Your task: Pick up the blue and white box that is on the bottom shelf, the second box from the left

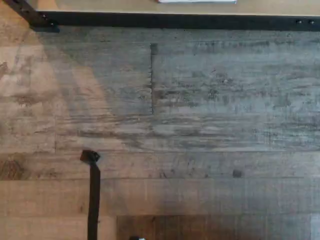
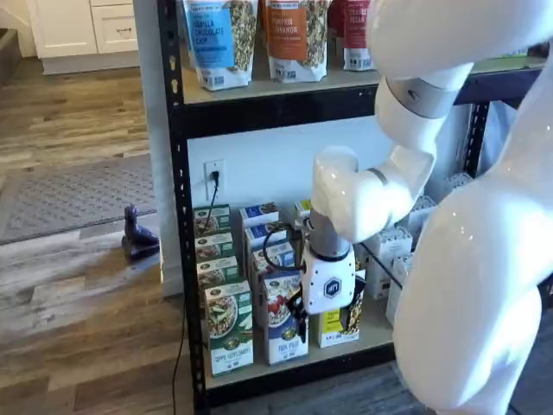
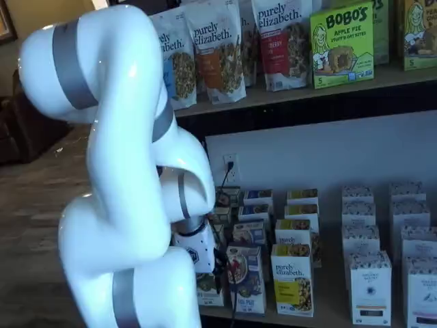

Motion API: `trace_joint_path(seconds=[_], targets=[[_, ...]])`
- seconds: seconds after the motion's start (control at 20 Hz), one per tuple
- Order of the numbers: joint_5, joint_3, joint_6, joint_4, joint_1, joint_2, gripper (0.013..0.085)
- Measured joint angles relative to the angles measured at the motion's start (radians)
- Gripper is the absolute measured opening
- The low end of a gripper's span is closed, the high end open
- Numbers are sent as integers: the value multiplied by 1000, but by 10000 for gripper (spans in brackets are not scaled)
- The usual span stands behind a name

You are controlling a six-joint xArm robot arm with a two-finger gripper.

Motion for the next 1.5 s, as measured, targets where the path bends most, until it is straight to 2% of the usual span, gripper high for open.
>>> trace_joint_path(seconds=[0.15, 0.3, 0.45, 0.5, 0.7, 1.0, 1.5], targets=[[-47, -7, 24, -32, -5, 44, 850], [-84, -24, 26, -42, -14, 95, 850], [-131, -39, -31, 12, -17, 141, 850], [-146, -46, -35, 14, -21, 157, 850], [-176, -103, 12, -64, -48, 237, 850], [-184, -186, 18, -82, -61, 319, 850], [-189, -345, -127, 35, -90, 475, 850]])
